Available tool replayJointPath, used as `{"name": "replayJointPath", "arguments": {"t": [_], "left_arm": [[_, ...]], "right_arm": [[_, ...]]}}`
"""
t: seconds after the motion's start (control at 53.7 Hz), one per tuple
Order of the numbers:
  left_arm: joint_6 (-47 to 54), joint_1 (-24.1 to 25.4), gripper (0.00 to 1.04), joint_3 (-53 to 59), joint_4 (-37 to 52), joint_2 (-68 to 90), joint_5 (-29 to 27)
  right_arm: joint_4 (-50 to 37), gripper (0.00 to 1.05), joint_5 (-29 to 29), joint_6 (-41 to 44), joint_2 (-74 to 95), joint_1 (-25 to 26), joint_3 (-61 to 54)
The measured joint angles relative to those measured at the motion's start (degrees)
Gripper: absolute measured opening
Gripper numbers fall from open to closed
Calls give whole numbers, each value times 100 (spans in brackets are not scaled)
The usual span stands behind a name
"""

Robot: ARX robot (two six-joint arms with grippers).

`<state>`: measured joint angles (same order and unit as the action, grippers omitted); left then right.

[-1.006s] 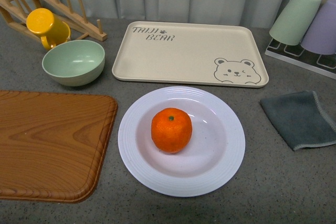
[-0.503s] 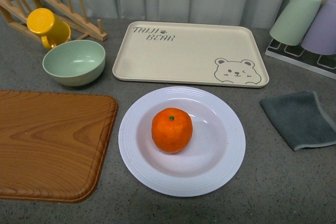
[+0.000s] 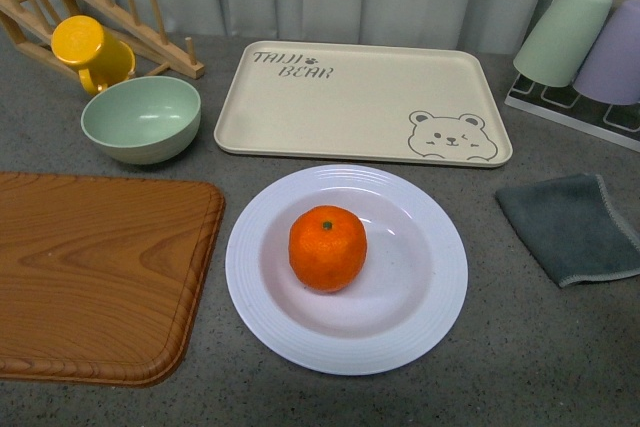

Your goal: Place orange and plate with both arms

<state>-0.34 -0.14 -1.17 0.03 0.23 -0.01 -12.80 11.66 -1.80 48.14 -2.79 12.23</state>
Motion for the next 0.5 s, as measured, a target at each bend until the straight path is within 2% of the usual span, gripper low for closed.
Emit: {"name": "replayJointPath", "arguments": {"t": [0.149,0.335,0.503], "left_arm": [[0,0,98,0,0,0,0],[0,0,98,0,0,0,0],[0,0,98,0,0,0,0]], "right_arm": [[-592,96,874,-505,2085,343,297],[-1532,96,1733,-1335,4336,411,680],[-2227,96,2083,-2168,5792,247,1080]]}}
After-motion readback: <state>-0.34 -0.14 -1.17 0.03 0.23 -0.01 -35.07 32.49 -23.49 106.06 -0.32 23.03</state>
